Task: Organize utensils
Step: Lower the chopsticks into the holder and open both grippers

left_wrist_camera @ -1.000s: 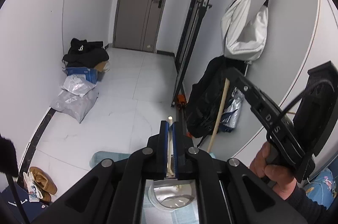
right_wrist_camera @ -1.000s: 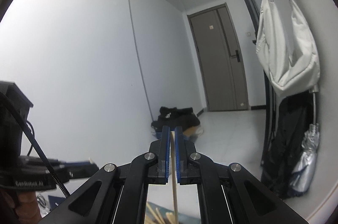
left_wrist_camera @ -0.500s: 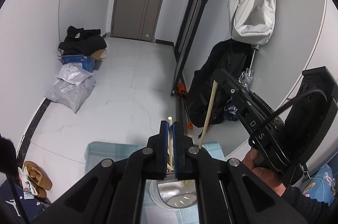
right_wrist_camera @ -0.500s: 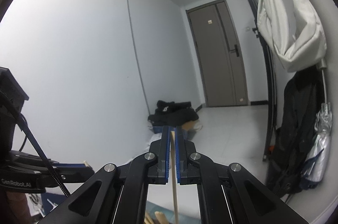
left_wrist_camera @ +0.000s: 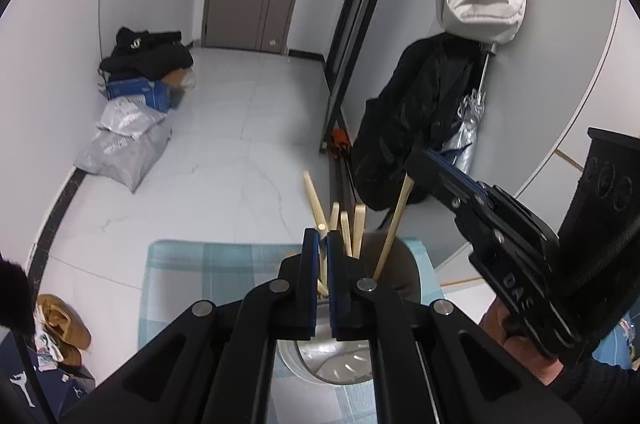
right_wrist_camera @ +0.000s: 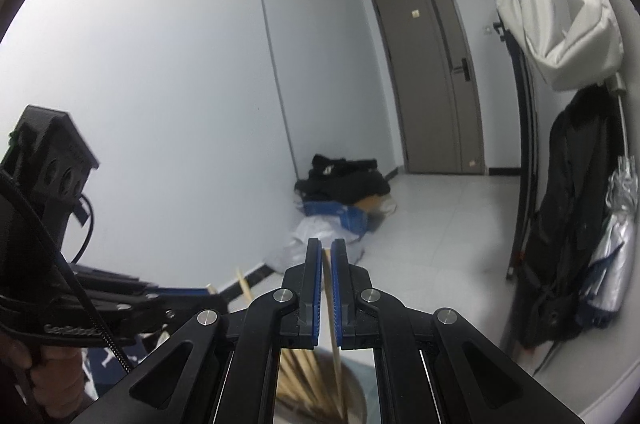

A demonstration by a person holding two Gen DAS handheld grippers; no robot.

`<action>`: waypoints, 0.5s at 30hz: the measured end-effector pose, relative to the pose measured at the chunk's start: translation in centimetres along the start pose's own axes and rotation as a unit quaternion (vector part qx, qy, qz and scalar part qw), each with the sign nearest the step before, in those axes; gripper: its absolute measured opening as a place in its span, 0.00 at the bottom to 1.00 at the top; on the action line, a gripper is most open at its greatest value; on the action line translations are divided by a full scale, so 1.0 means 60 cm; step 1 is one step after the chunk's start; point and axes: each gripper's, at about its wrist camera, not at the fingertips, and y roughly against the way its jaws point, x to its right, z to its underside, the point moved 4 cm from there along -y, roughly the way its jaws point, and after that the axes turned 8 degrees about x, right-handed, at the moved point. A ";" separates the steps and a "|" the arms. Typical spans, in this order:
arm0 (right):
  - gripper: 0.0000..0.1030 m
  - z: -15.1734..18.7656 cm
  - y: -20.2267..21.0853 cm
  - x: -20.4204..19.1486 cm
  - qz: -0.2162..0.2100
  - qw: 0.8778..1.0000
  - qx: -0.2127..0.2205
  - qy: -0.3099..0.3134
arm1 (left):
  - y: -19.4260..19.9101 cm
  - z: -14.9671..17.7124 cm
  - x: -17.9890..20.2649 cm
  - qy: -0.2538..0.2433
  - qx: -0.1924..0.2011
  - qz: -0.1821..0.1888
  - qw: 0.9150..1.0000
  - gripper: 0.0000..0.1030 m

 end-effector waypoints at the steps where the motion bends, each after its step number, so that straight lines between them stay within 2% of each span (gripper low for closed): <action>1: 0.04 0.007 0.002 -0.003 -0.001 1.000 -0.008 0.005 | -0.004 0.004 0.000 -0.001 -0.002 -0.002 1.000 0.01; 9: 0.05 0.048 0.002 -0.013 -0.023 0.997 -0.065 0.015 | -0.021 0.020 0.010 -0.004 -0.008 0.002 1.000 0.01; 12: 0.08 0.053 0.005 -0.009 -0.023 0.997 -0.076 0.009 | -0.022 0.022 0.006 0.007 -0.024 0.011 1.000 0.01; 15: 0.08 0.054 0.010 -0.002 -0.018 0.996 -0.086 0.003 | -0.011 0.024 0.005 0.005 -0.018 -0.001 1.000 0.01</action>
